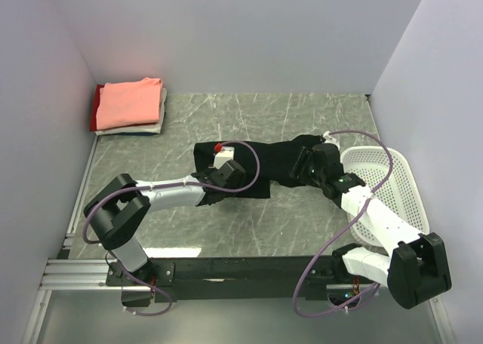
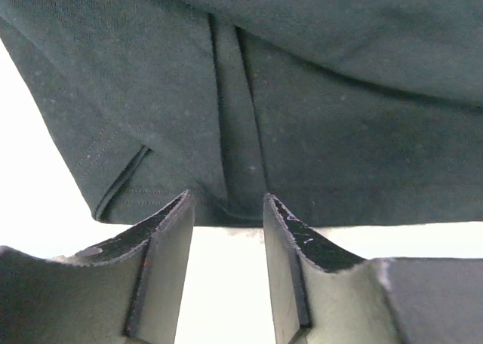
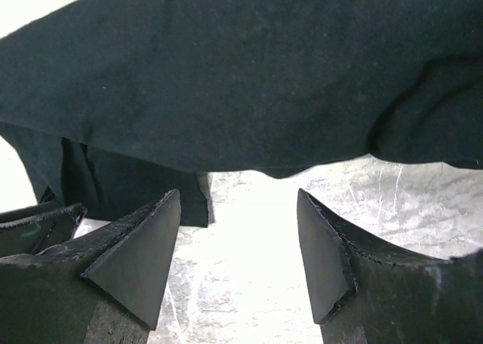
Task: Fold and stack the t-shirts
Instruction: Flatten the tshirt out
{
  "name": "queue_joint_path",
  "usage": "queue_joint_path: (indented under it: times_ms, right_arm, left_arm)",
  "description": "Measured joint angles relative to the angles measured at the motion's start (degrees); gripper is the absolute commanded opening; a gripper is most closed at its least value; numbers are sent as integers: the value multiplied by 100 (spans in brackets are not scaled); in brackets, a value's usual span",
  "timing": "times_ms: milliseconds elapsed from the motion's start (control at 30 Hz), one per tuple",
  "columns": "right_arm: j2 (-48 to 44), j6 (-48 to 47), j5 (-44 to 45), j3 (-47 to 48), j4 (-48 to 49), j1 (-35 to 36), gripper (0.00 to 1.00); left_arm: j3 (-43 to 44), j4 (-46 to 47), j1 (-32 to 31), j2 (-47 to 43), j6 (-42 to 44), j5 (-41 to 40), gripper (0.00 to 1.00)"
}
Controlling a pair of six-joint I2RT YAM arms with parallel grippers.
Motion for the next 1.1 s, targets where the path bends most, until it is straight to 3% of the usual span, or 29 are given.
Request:
queue_joint_path:
  times_ms: [133,233,267,367,567,700,900,1100]
  right_arm:
    - [0,-2,7,-26,7,-9,70]
    - [0,0,48,-79,4,-44,72]
    - [0,2,61,-103,2,-66,72]
    - [0,22,166,-186,4,-142,74]
    - [11,155,319,-479,-2,-304,73]
    - [-28,282,310,-765,46,-337,61]
    - [22,372,61,-988,225,-280,61]
    - [498,485,-4,-962,433,-90,63]
  left_arm:
    - [109,-13,0,205,7,-111,41]
    - [238,-2,0,337,17,-219,31]
    - [258,2,0,348,22,-243,19]
    - [267,4,9,350,70,-319,1]
    - [240,2,142,273,116,-367,1]
    - [-9,-26,361,-227,125,-376,1]
    - [-229,-52,815,-1193,133,-330,1]
    - [-295,-96,999,-1589,153,-197,1]
